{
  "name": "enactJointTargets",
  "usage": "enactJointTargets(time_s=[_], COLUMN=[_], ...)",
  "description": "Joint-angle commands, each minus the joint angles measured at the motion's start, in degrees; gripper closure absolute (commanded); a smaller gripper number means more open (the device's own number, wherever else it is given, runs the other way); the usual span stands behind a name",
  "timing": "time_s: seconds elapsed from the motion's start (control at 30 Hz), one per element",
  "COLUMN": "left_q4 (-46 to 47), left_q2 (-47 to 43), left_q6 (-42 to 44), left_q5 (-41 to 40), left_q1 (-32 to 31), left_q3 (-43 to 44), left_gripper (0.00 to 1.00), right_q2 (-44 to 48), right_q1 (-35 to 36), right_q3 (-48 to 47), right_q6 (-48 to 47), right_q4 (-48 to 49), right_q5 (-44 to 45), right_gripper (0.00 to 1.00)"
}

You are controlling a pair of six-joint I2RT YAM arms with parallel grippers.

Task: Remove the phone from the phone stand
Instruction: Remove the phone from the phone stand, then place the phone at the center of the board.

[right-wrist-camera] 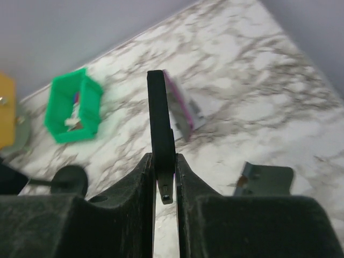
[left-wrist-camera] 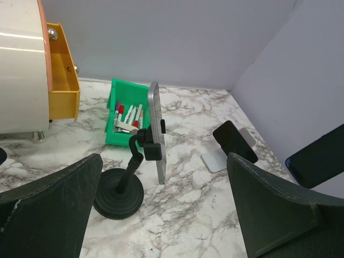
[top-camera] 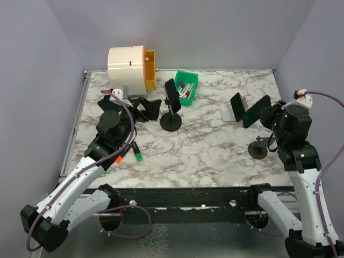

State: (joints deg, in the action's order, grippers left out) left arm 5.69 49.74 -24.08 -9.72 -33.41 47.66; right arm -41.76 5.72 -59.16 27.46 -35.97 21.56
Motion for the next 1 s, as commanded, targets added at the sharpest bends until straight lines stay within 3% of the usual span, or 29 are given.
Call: enactJointTargets(time_s=[0.0,0.2,0.4,0.67,0.97], left_q4=[0.1,3.2,12.8,19.0,19.8], left_q2=[-1.5,-3.4,-7.5,-6.5,-1.4], left_q6=[1.3,2.8,6.7,6.3,3.2], left_q5=[-1.5,2.6,20.7,43.0,58.0], left_q1=[-0.2,-0.2,-0.3,-2.0,-3.4], left_q3=[-0.1,-1.1,-5.3,-5.6,-2.6], left_gripper=[0.01,0.01,0.01,0.01,0.01], right_q2=[-1.9,-4.8,-2.1,1.7,2.7], right_q1=[2.0,5.6,9.4,10.4,11.4], right_q3=[-4.2,-6.0,-2.6,2.5,3.5], right_q6=[-8.9,-11.6,-12.8,-10.4,-9.4], right_q4=[9.5,17.1,24.6,29.7,32.5], right_q5=[-29.6,-53.3,-70.5,-78.3,-82.0], right_gripper=[1.00,1.00,1.00,1.00,1.00])
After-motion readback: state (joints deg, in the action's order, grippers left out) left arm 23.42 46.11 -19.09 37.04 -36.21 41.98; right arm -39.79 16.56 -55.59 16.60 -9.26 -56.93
